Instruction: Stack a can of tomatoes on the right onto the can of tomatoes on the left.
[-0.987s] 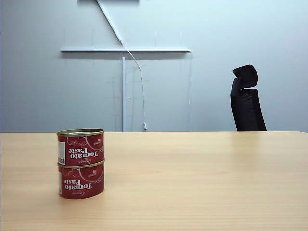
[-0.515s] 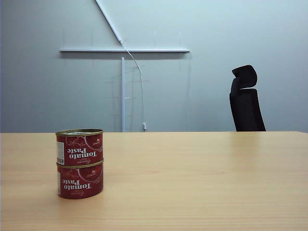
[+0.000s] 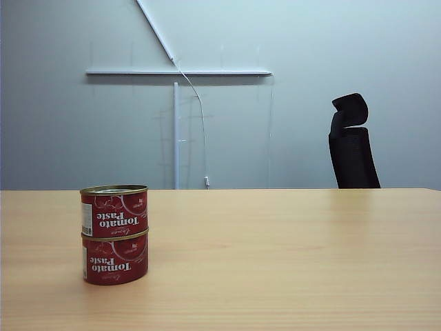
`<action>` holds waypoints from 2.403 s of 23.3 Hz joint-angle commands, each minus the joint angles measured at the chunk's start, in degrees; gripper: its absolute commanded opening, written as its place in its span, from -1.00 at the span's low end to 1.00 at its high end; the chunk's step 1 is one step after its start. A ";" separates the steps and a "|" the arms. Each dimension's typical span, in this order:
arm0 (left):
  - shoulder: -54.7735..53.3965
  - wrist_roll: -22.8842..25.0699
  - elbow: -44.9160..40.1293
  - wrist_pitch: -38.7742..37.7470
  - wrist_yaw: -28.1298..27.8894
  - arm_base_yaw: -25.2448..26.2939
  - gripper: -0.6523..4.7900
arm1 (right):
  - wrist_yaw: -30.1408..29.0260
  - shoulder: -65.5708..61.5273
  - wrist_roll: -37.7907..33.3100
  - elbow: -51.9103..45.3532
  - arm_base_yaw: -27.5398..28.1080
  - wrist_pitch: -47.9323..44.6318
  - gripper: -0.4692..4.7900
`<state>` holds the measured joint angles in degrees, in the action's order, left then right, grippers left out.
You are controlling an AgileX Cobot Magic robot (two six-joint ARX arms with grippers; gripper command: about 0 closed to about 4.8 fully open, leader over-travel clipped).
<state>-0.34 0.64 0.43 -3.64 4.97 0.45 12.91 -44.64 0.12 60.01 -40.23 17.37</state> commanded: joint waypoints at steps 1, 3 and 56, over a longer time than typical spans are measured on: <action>0.00 0.42 0.09 1.07 0.24 -3.74 -0.77 | 2.67 2.67 -0.55 -2.82 -0.07 -2.97 -0.86; 0.00 0.42 0.09 1.09 0.48 -4.87 -0.77 | 2.64 3.93 -0.59 -4.22 -0.07 -4.00 -0.86; 0.00 0.42 0.09 1.05 0.35 -2.19 -0.77 | -0.22 13.51 2.69 -18.75 11.74 -7.61 -0.85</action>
<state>-0.34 0.64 0.43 -3.62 5.37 -1.67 16.43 -32.64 2.63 44.14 -30.87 13.52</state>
